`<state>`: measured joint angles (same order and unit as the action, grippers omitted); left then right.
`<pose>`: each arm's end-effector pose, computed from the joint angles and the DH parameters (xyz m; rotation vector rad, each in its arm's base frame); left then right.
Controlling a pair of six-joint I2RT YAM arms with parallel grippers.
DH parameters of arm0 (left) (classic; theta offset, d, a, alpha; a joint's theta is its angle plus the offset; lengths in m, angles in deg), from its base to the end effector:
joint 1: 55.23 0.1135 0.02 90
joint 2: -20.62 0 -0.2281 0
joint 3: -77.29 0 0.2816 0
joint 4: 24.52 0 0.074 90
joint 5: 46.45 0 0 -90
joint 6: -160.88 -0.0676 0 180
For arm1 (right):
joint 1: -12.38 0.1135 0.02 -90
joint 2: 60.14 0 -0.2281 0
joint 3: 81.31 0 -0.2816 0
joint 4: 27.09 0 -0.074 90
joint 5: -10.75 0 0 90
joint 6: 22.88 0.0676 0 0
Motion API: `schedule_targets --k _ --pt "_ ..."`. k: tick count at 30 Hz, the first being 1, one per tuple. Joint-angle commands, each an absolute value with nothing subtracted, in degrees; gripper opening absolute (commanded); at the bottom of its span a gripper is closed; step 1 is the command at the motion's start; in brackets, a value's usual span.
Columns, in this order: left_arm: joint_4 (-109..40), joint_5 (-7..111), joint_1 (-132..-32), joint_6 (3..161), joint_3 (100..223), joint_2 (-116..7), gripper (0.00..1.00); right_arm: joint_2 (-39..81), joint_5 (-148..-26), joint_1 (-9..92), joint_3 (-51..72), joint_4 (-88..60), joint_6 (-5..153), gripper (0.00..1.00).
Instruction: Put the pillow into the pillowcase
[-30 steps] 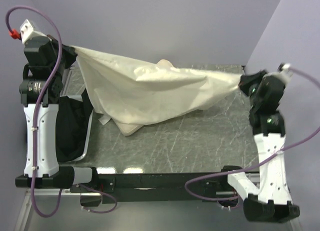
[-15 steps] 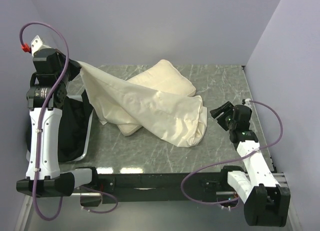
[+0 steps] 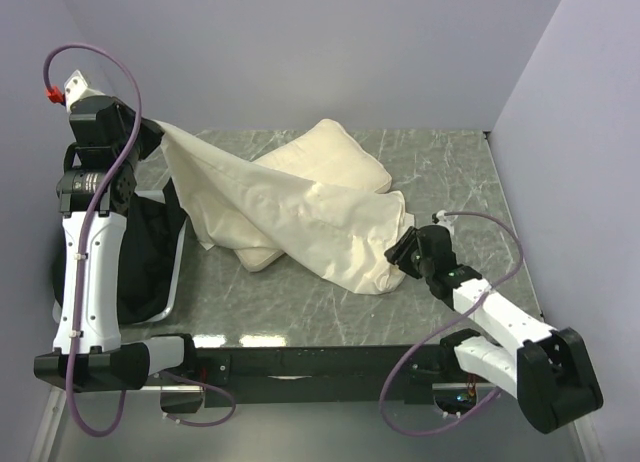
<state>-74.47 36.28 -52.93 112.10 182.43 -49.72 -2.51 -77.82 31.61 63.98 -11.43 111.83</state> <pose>0.3101 0.0210 0.4522 -0.7677 1.6811 -0.3600 0.2535 0.0867 0.1082 0.5223 2.2473 0.5637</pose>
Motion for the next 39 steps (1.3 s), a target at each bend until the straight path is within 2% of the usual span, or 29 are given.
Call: schedule_targets --k 1,4,7,8,10,11,19,23,30,32,34,37,39 --pt "-71.54 37.48 -52.51 111.84 181.96 -49.87 0.01 1.46 -73.02 32.69 61.61 -16.10 112.56 0.53" --pt "-71.18 37.57 -52.60 111.84 181.44 -49.95 0.01 4.19 -71.53 32.69 60.03 -16.37 112.30 0.50" --pt "-71.10 37.57 -52.60 111.58 181.61 -50.30 0.01 6.04 -70.47 32.69 56.70 -15.23 111.42 0.35" --pt "-71.18 37.40 -52.60 111.40 181.87 -50.57 0.01 7.00 -70.38 32.69 55.46 -14.01 110.98 0.25" --pt "-71.44 36.87 -52.51 110.71 183.89 -51.88 0.01 7.80 -69.85 32.08 50.65 -11.98 109.41 0.13" --pt "-72.06 36.70 -52.51 110.35 185.29 -52.67 0.01 7.89 -69.68 31.37 48.44 -8.49 108.79 0.00" --pt "-73.48 39.58 -50.23 111.05 205.42 -63.12 0.01 1.47 -72.22 18.55 17.16 5.33 106.41 0.00" --pt "-63.39 43.01 -49.08 113.16 207.18 -65.68 0.01 5.85 -70.90 15.64 4.06 4.65 108.25 0.00" --pt "-44.06 52.86 -43.73 122.72 222.89 -83.49 0.01 20.97 -71.43 13.44 -19.21 -4.23 110.01 0.00" --pt "-42.10 54.88 -42.76 125.19 230.34 -87.55 0.01 24.49 -71.69 11.60 -22.67 -5.63 110.97 0.00" --pt "-38.69 57.25 -41.70 128.69 232.49 -91.08 0.01 25.29 -73.27 9.67 -23.83 -7.31 112.82 0.00" --pt "-33.76 58.31 -40.91 130.91 226.19 -88.81 0.01 22.59 -73.54 7.90 -19.89 -9.41 114.14 0.00" --pt "-34.44 57.97 -40.91 130.04 218.90 -84.79 0.01 19.77 -74.33 7.72 -11.93 -10.47 114.84 0.00"
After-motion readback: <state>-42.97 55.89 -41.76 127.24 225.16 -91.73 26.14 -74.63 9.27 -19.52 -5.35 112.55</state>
